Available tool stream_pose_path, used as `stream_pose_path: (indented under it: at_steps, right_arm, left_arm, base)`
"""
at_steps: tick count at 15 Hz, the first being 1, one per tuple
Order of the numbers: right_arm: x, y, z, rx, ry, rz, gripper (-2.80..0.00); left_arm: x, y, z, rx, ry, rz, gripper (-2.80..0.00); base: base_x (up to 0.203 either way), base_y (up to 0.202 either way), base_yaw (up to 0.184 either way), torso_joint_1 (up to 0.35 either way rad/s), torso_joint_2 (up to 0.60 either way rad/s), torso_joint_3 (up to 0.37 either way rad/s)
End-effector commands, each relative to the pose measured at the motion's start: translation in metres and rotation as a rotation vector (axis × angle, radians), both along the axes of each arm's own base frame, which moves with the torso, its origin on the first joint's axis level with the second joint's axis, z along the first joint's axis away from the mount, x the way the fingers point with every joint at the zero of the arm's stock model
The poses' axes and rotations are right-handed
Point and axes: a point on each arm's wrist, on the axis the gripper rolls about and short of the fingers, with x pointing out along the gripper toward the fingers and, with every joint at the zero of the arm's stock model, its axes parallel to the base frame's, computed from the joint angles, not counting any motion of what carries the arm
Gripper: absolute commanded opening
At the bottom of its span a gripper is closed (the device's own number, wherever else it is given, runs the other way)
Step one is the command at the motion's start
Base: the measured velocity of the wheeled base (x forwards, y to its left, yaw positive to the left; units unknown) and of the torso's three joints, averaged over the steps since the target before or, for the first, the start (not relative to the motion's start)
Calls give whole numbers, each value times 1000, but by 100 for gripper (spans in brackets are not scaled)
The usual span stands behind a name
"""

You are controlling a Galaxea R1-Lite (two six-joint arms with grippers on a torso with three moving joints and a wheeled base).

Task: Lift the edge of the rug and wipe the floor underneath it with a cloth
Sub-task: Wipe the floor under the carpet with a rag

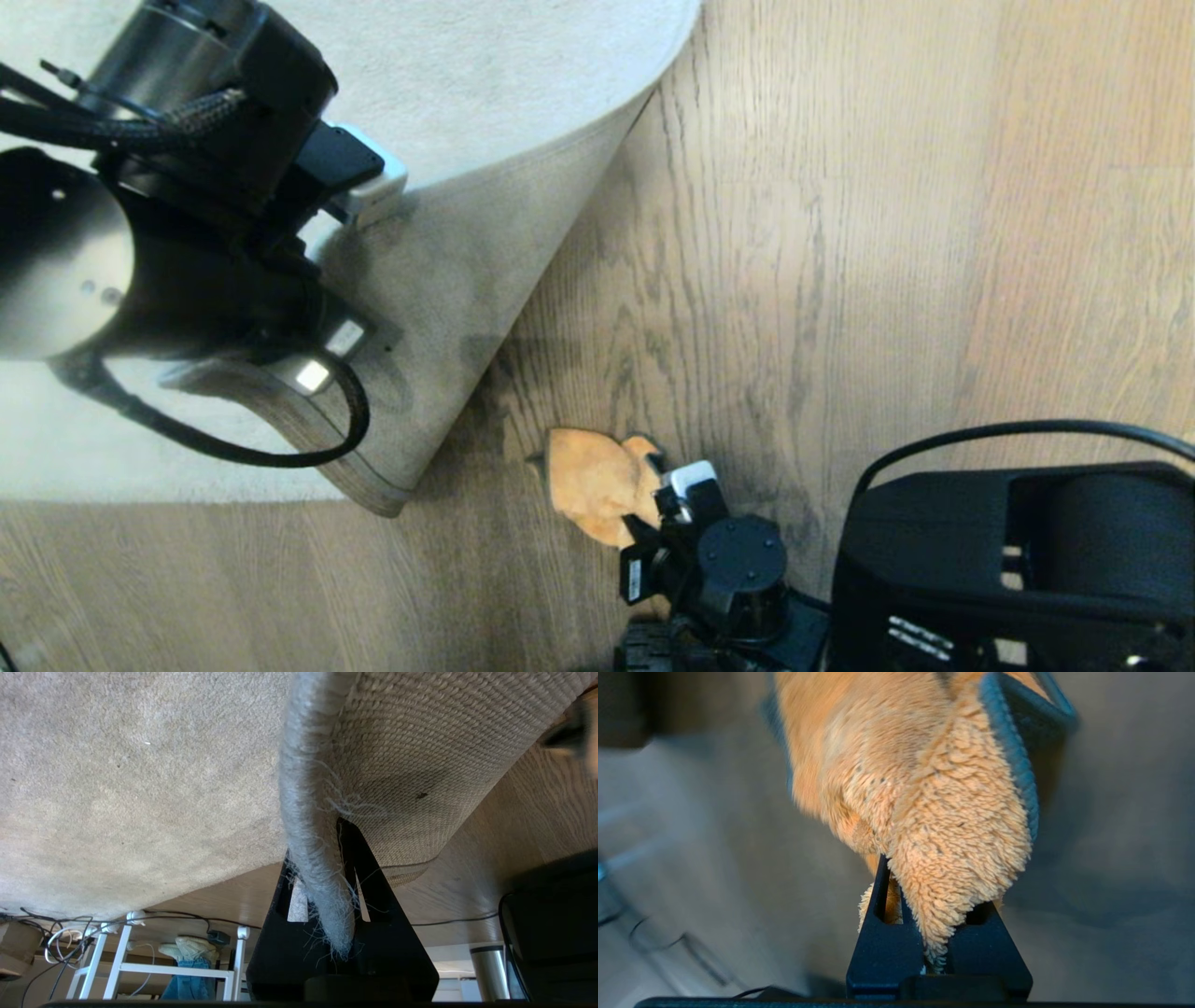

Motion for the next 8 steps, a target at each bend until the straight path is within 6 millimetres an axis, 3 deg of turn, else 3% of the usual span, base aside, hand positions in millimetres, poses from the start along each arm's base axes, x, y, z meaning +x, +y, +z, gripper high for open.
stream_pose_path:
  at_steps: [1, 3, 6, 8]
  right_arm:
    - [5, -26, 34, 68, -56, -60, -280]
    - [3, -54, 56, 82, -75, -111, -280]
    - [-16, -91, 78, 82, -82, -151, -280]
    - [-26, -101, 87, 90, -96, -155, -280]
  left_arm:
    - [0, 0, 0, 3, -2, 2, -280]
    - [0, 0, 0, 3, -2, 2, -280]
    - [0, 0, 1, 2, -3, 2, -280]
    - [0, 0, 1, 2, -3, 2, -280]
  base:
    - [0, 0, 0, 0, 0, 0]
    - [0, 0, 0, 0, 0, 0]
    - [0, 0, 0, 0, 0, 0]
    - [0, 0, 0, 0, 0, 0]
